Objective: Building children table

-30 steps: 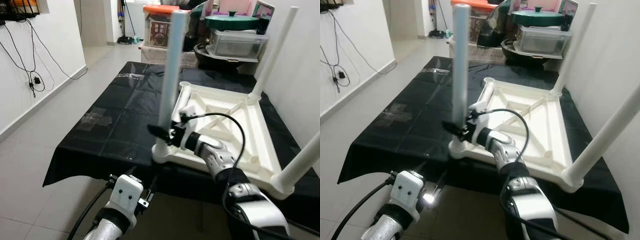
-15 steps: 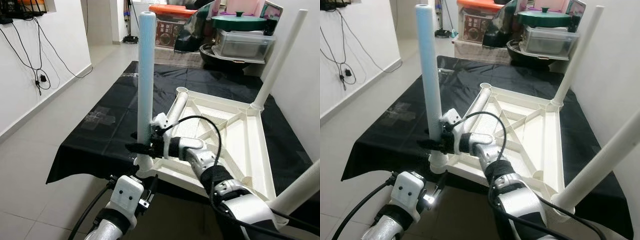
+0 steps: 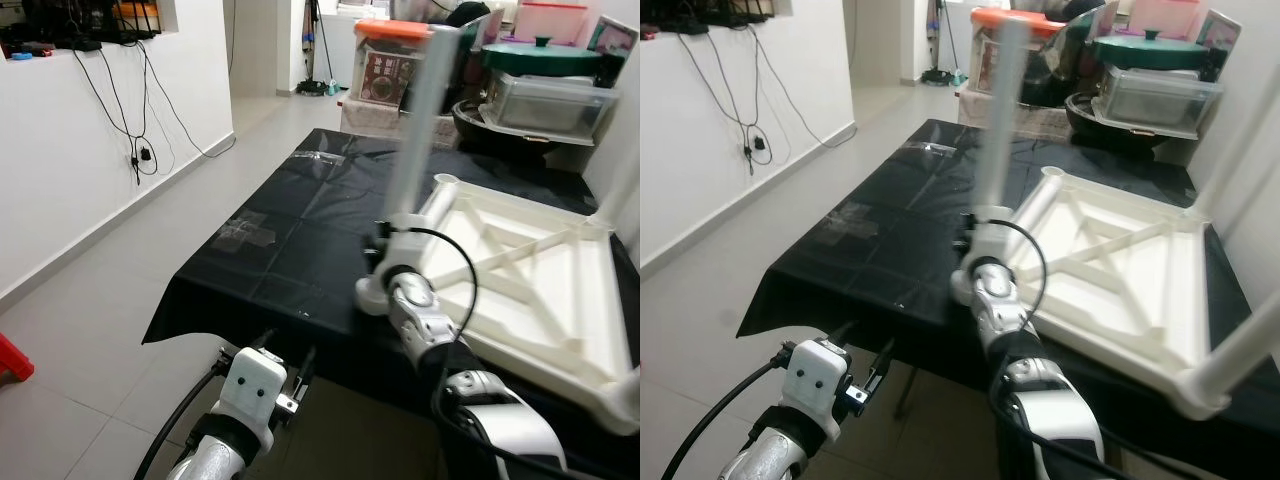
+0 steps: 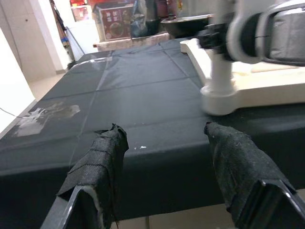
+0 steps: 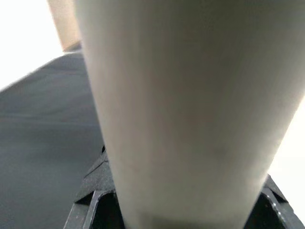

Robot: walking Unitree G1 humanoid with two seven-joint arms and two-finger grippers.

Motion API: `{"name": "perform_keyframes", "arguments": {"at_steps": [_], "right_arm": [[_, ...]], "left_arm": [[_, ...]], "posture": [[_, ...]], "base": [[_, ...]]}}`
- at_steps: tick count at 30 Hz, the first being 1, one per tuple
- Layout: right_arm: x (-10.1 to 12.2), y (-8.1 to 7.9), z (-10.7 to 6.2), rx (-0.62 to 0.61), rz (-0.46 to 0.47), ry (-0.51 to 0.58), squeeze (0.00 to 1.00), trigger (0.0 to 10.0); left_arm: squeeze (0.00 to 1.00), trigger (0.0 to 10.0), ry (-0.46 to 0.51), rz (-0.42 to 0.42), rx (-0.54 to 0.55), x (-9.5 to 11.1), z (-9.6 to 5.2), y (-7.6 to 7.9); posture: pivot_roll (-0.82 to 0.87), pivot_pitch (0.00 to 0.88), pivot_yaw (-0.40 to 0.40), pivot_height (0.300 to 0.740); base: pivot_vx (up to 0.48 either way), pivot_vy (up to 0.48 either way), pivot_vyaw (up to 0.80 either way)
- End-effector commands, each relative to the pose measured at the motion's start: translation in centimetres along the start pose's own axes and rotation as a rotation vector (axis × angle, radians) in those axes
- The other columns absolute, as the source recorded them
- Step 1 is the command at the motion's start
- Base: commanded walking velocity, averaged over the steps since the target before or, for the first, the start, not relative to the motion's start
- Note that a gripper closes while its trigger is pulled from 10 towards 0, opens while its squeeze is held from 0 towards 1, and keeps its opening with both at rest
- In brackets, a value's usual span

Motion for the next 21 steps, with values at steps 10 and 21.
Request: {"name": "perform_keyframes", "arguments": {"at_steps": [10,21], "right_arm": [[-0.2,10.0,-2.0,-0.49,0.004,0.027,0.0,0.0],[-0.1,11.6,-3.0,-0.527,-0.057,0.033,1.0,10.0]], "left_arm": [[0.0,10.0,-0.014,0.002,-0.014,-0.4,-0.1,0.1],[0.0,10.0,-0.019,0.001,-0.018,-0.6,-0.1,0.2]], "posture": [[0.12,0.0,-0.074,0.74],[0.12,0.0,-0.069,0.74]], "base": [[0.0,0.0,0.0],[0.0,0.0,0.0]]}}
Point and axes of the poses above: a point about 5 cm out from each wrist's last joint towards the gripper, its own z axis pointing out of the wrist towards the gripper, its own x axis along the axis of the wrist's last joint, y = z × x, the point moved 4 cm from there along z, pointing out of the wrist towards the gripper, and after that the axes turned 2 degrees about z, right-handed, at the moved point
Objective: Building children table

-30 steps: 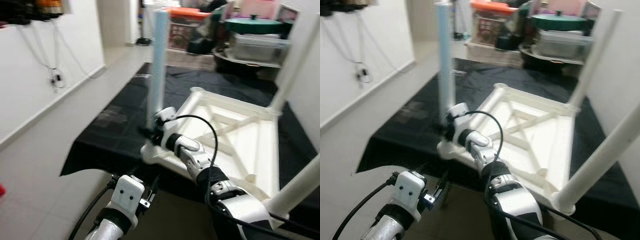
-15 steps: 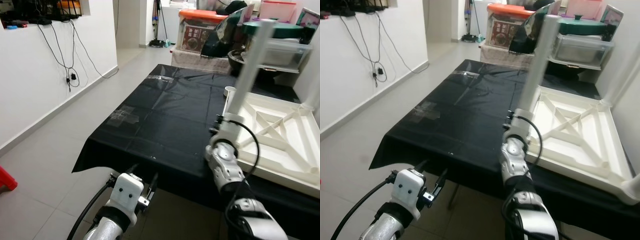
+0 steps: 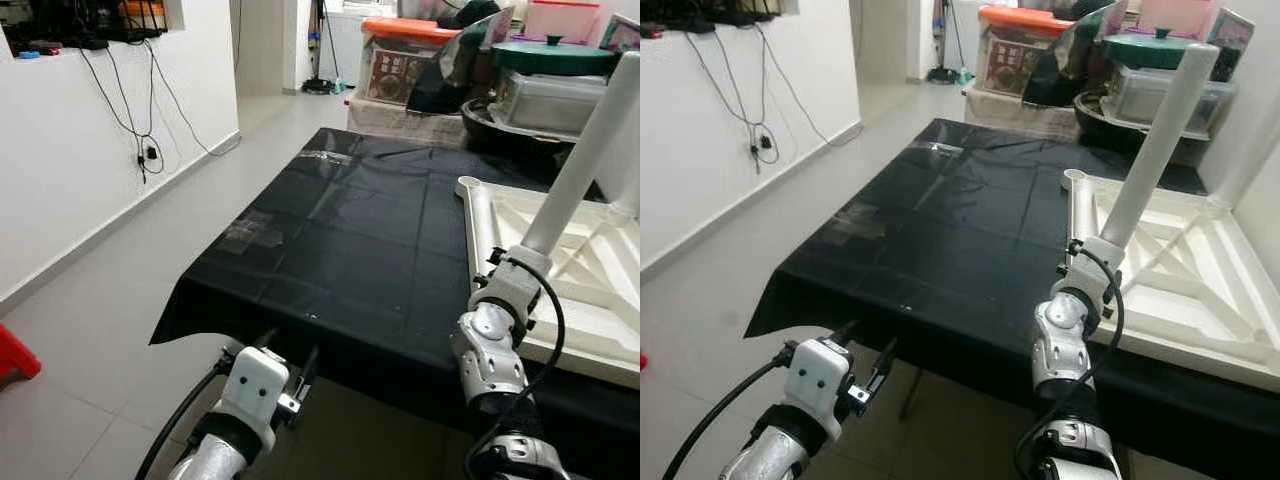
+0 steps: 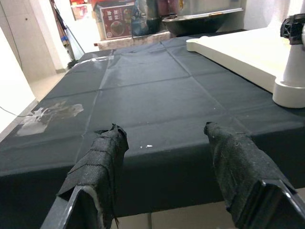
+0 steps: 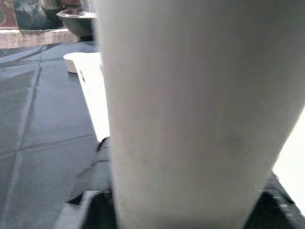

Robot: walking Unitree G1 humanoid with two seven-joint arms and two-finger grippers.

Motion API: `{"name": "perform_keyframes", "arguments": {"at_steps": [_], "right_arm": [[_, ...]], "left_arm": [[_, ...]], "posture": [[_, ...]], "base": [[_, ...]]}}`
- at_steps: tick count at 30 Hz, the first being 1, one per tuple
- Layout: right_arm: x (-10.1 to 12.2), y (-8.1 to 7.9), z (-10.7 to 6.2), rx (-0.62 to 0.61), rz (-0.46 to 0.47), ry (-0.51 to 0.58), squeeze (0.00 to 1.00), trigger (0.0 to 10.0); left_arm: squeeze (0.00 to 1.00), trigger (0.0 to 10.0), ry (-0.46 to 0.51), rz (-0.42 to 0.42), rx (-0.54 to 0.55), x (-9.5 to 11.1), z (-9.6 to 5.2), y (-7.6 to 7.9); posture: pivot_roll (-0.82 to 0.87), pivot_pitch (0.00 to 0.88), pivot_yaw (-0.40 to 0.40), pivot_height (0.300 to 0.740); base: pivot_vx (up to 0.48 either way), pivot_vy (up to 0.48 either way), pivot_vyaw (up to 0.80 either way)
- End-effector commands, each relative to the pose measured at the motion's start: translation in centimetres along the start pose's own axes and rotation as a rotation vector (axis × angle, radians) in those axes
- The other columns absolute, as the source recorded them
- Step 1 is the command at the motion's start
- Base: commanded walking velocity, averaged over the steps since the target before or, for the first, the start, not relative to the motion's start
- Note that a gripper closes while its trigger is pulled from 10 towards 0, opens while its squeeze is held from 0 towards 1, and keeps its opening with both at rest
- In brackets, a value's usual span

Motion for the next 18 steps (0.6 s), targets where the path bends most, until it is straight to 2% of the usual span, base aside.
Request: {"name": "perform_keyframes", "arguments": {"at_steps": [1,2,3,4,5,8,10,12,14,16,18], "right_arm": [[-0.8,1.9,0.5,-0.06,-0.032,-0.019,1.0,10.0],[-0.7,1.6,0.2,-0.043,-0.032,-0.01,1.0,10.0],[-0.6,1.2,-0.3,-0.016,-0.045,0.007,0.53,10.0],[-0.6,1.2,-0.3,-0.016,-0.045,0.007,0.53,10.0],[-0.4,0.9,-0.7,-0.001,-0.057,0.015,0.0,10.0],[-0.2,0.6,-1.5,0.052,-0.073,0.046,0.0,10.0],[0.1,0.5,-2.9,0.126,-0.101,0.09,0.0,10.0],[0.1,0.5,-2.9,0.126,-0.101,0.09,0.0,10.0],[-0.4,1.4,-4.7,0.202,-0.132,0.095,0.0,10.0],[-0.4,1.4,-4.7,0.202,-0.132,0.095,0.0,10.0],[-1.3,2.0,-6.2,0.273,-0.127,0.054,0.0,10.0]], "left_arm": [[0.0,10.0,-0.02,-0.002,-0.008,-0.6,-0.1,0.1],[0.0,10.0,-0.02,-0.002,-0.009,-0.6,-0.1,0.1],[0.0,10.0,-0.021,-0.003,-0.008,-0.6,-0.1,0.1],[0.0,10.0,-0.021,-0.003,-0.008,-0.6,-0.1,0.1],[0.0,10.0,-0.022,-0.003,-0.008,-0.6,0.0,0.0],[0.0,10.0,-0.024,-0.004,-0.008,-0.7,0.0,0.0],[0.0,10.0,-0.028,-0.005,-0.009,-0.8,0.0,0.0],[0.0,10.0,-0.028,-0.005,-0.009,-0.8,0.0,0.0],[0.0,10.0,-0.039,-0.005,-0.012,-1.0,0.0,0.0],[0.0,10.0,-0.039,-0.005,-0.012,-1.0,0.0,0.0],[0.0,10.0,-0.044,-0.005,-0.015,-1.1,0.0,0.0]], "posture": [[0.12,0.0,-0.069,0.74],[0.12,0.0,-0.071,0.74],[0.11,0.0,-0.063,0.74],[0.11,0.0,-0.063,0.74],[0.11,0.0,-0.063,0.74],[0.11,0.0,-0.064,0.74],[0.11,0.0,-0.064,0.74],[0.11,0.0,-0.064,0.74],[0.1,0.0,-0.059,0.74],[0.1,0.0,-0.059,0.74],[0.1,0.0,-0.055,0.74]], "base": [[0.0,0.0,0.0],[0.0,0.0,0.0],[0.0,0.0,0.0],[0.0,0.0,0.0],[0.0,0.0,0.0],[0.0,0.0,0.0],[0.0,0.0,0.0],[0.0,0.0,0.0],[0.0,0.0,0.0],[0.0,0.0,0.0],[0.0,0.0,0.0]]}}
Point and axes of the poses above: a point about 5 cm out from each wrist's last joint towards the gripper, its own z axis pointing out of the wrist towards the gripper, its own x axis along the axis of the wrist's last joint, y = z × x, the point moved 4 cm from there along z, pointing out of the wrist towards the gripper, and after that the axes turned 2 degrees about z, right-handed, at the moved point
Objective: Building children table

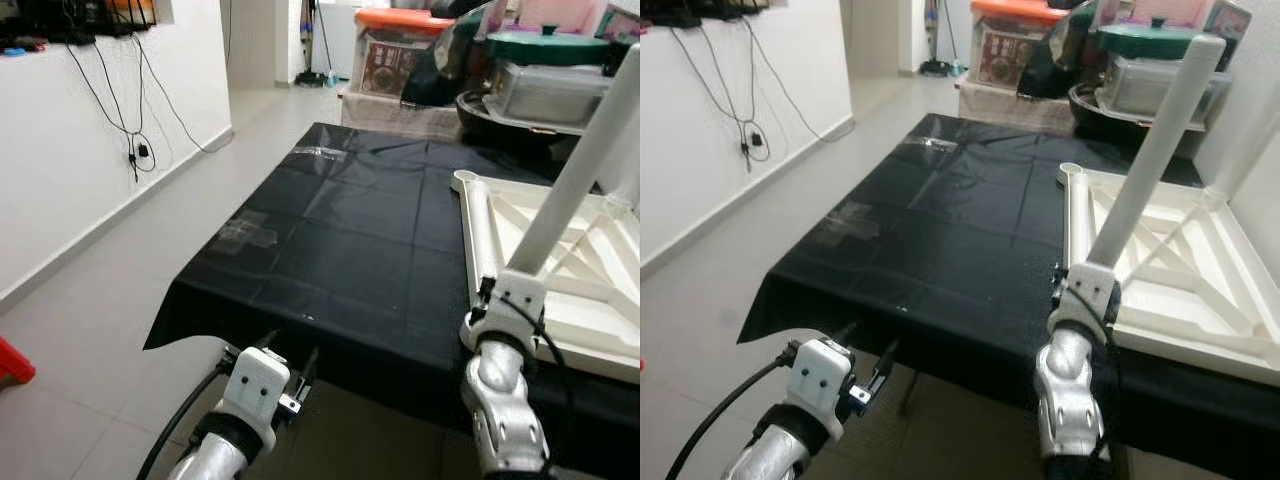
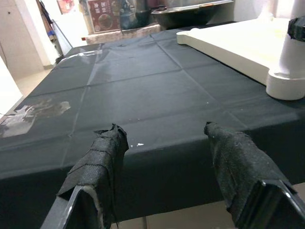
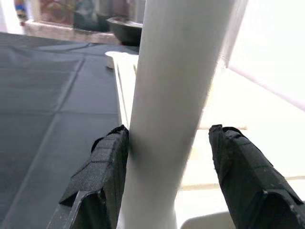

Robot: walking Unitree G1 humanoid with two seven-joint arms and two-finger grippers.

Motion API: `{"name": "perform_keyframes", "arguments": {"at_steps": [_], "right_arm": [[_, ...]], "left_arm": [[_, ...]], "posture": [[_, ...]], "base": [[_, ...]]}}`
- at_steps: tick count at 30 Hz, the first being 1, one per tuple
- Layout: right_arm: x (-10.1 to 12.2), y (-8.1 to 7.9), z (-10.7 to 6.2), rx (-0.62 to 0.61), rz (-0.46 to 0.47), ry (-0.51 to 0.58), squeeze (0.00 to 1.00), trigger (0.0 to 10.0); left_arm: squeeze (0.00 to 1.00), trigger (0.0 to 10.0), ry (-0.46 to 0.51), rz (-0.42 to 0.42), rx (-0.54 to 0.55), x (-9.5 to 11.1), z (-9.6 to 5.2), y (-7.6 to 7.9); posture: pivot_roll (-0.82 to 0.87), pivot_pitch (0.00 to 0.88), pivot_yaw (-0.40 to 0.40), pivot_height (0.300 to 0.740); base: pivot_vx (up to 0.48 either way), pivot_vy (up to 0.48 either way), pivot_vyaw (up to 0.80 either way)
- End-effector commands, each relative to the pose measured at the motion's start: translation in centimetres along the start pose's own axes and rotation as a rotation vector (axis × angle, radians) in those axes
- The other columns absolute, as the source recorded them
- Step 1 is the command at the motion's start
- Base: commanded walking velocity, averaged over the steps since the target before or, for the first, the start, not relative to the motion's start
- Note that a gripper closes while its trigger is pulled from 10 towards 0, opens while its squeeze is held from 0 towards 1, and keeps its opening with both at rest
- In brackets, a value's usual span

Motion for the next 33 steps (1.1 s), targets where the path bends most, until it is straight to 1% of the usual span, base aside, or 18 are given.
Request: {"name": "perform_keyframes", "arguments": {"at_steps": [1,3,4,5,7,8,9,10,11,14,15,16,17,19,29,30,33], "right_arm": [[-0.5,0.4,-0.5,0.009,0.007,-0.03,0.0,10.0],[-0.9,0.4,-1.7,0.069,-0.001,-0.06,0.0,10.0],[-0.9,0.2,-2.3,0.112,-0.015,-0.059,0.0,10.0],[-0.9,0.2,-2.3,0.112,-0.015,-0.059,0.0,10.0],[-0.6,-1.0,-3.4,0.218,-0.017,-0.036,0.0,10.0],[-0.5,-2.3,-4.2,0.306,-0.007,-0.02,0.0,10.0],[-0.5,-2.3,-4.2,0.306,-0.007,-0.02,0.0,10.0],[-0.4,-3.1,-4.7,0.362,0.001,-0.012,0.0,10.0],[-0.2,-4.0,-5.3,0.423,-0.01,0.007,0.0,10.0],[-0.3,-5.6,-6.4,0.521,-0.014,0.013,0.0,10.0],[-0.5,-6.0,-6.8,0.541,0.003,-0.004,0.0,10.0],[-0.5,-6.0,-6.8,0.541,0.003,-0.004,0.0,10.0],[-0.8,-6.4,-7.1,0.556,0.002,-0.017,0.0,10.0],[-1.0,-6.5,-7.3,0.565,-0.002,-0.028,0.0,10.0],[-1.7,-6.4,-7.6,0.579,-0.014,-0.073,0.0,10.0],[-1.9,-6.5,-7.6,0.586,-0.016,-0.082,0.0,10.0],[-2.3,-6.7,-7.7,0.599,-0.022,-0.103,0.0,10.0]], "left_arm": [[0.0,10.0,-0.023,-0.009,-0.006,-0.5,-0.1,0.0],[0.0,10.0,-0.025,-0.008,-0.007,-0.6,-0.1,0.0],[0.0,10.0,-0.032,-0.008,-0.006,-0.7,-0.1,0.0],[0.0,10.0,-0.032,-0.008,-0.006,-0.7,-0.1,0.0],[0.0,10.0,-0.044,-0.01,-0.001,-1.0,0.0,-0.1],[0.0,10.0,-0.057,-0.012,0.006,-1.2,0.1,-0.2],[0.0,10.0,-0.057,-0.012,0.006,-1.2,0.1,-0.2],[0.0,10.0,-0.066,-0.013,0.011,-1.4,0.1,-0.3],[0.0,10.0,-0.08,-0.015,0.02,-1.7,0.1,-0.4],[0.0,10.0,-0.108,-0.018,0.036,-2.2,0.1,-0.7],[0.0,10.0,-0.113,-0.02,0.037,-2.3,0.0,-0.7],[0.0,10.0,-0.113,-0.02,0.037,-2.3,0.0,-0.7],[0.0,10.0,-0.117,-0.02,0.036,-2.4,0.0,-0.7],[0.0,10.0,-0.119,-0.02,0.034,-2.4,-0.1,-0.7],[0.0,10.0,-0.137,-0.031,0.021,-2.8,0.0,-0.6],[0.0,10.0,-0.139,-0.032,0.018,-2.8,0.0,-0.5],[0.0,10.0,-0.147,-0.037,0.016,-2.9,0.1,-0.5]], "posture": [[0.1,0.0,-0.055,0.74],[0.09,0.0,-0.056,0.74],[0.09,0.0,-0.054,0.74],[0.09,0.0,-0.054,0.74],[0.09,0.0,-0.052,0.74],[0.09,0.0,-0.052,0.74],[0.09,0.0,-0.052,0.74],[0.09,0.0,-0.053,0.74],[0.09,0.0,-0.055,0.74],[0.09,0.0,-0.049,0.74],[0.1,0.0,-0.05,0.74],[0.1,0.0,-0.05,0.74],[0.1,0.0,-0.051,0.74],[0.1,0.0,-0.051,0.74],[0.09,0.0,-0.049,0.74],[0.09,0.0,-0.053,0.74],[0.09,0.0,-0.051,0.74]], "base": [[0.0,0.0,0.0],[0.0,0.0,0.0],[0.0,0.0,0.0],[0.0,0.0,0.0],[0.0,0.0,0.0],[0.0,0.0,0.0],[0.0,0.0,0.0],[0.0,0.0,0.0],[0.0,0.0,0.0],[0.0,0.0,0.0],[0.0,0.0,0.0],[0.0,0.0,0.0],[0.0,0.0,-0.8],[0.0,0.0,-0.8],[0.0,0.0,-0.8],[0.0,0.334,-0.79],[0.0,0.48,0.0]]}}
Point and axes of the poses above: a point about 5 cm out from each wrist's last joint towards the gripper, its own z axis pointing out of the wrist towards the gripper, its own x axis along the axis of the wrist's last joint, y = z × x, the point moved 4 cm from there along z, pointing out of the wrist towards the gripper, and after that the axes turned 2 degrees about z, right-handed, at the moved point
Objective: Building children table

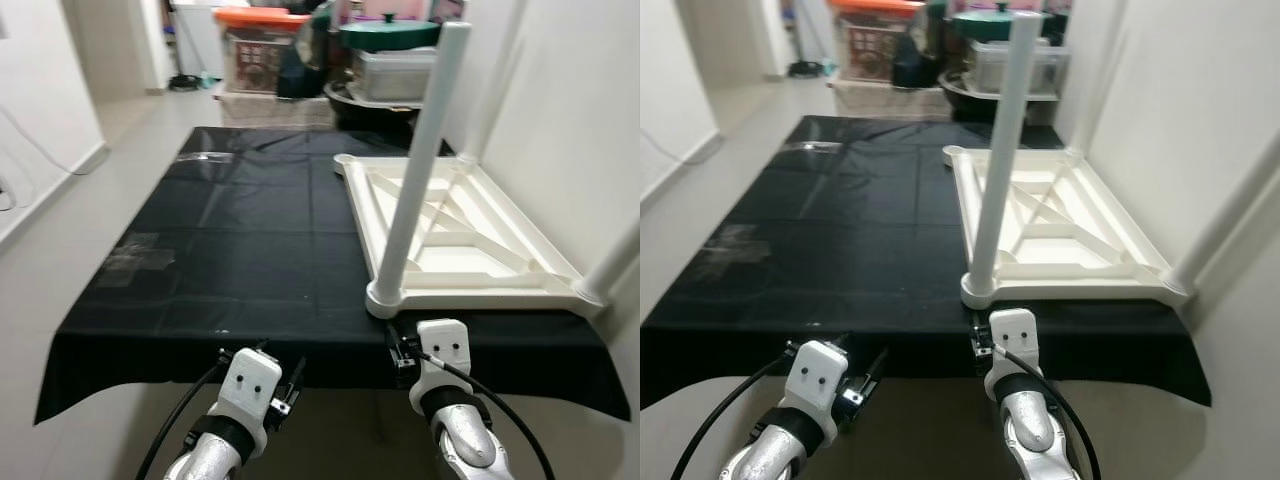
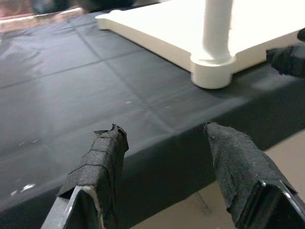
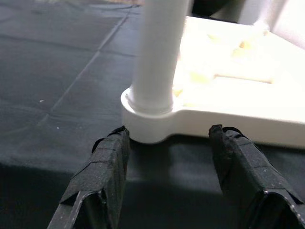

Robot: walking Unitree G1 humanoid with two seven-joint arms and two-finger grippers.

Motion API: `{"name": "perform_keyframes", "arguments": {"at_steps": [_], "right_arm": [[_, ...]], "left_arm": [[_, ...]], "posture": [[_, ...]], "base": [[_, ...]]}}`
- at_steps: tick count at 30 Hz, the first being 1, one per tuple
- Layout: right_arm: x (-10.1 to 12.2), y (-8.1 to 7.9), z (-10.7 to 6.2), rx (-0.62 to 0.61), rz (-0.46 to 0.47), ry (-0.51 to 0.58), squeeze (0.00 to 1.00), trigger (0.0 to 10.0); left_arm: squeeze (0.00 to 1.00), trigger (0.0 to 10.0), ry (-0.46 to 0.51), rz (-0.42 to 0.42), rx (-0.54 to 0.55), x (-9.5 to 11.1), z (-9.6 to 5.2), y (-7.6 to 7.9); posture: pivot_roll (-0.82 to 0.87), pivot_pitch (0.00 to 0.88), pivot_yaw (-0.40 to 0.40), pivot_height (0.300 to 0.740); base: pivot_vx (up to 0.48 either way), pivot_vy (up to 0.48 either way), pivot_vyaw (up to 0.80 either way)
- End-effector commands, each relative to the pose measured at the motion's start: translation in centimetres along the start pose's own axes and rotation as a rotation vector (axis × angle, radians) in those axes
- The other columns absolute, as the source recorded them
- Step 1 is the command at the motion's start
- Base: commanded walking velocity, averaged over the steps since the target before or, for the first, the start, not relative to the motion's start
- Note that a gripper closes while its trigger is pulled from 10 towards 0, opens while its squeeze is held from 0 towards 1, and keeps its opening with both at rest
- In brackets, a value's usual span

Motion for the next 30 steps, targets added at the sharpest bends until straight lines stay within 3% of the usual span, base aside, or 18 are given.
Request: {"name": "perform_keyframes", "arguments": {"at_steps": [1,7,21,30], "right_arm": [[-0.42,-0.43,0.02,0.018,0.021,-0.024,0.0,10.0],[-0.97,-0.47,0.03,0.014,-0.001,-0.057,0.0,10.0],[-0.75,-0.66,0.08,0.045,0.031,-0.051,0.0,10.0],[-0.79,-0.8,0.1,0.059,0.032,-0.055,0.0,10.0]], "left_arm": [[0.0,10.0,-0.037,-0.01,-0.002,-0.85,-0.15,-0.04],[0.0,10.0,-0.043,-0.012,-0.003,-0.92,-0.14,-0.05],[0.0,10.0,-0.045,-0.007,0.041,-0.88,-0.2,-0.66],[0.0,10.0,-0.031,-0.007,0.033,-0.7,-0.28,-0.58]], "posture": [[0.09,0.0,-0.051,0.74],[0.09,0.0,-0.051,0.74],[0.09,0.0,-0.054,0.74],[0.09,0.0,-0.05,0.74]], "base": [[0.0,0.48,0.0],[0.0,0.48,0.0],[0.0,0.0,0.0],[0.346,0.0,0.0]]}}
Point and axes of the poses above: a point about 5 cm out from each wrist's last joint towards the gripper, its own z axis pointing out of the wrist towards the gripper, its own x axis along the axis of the wrist's last joint, y = z × x, the point moved 4 cm from there along z, pointing out of the wrist towards the gripper, and after that the axes turned 2 degrees about z, right-handed, at the moved point
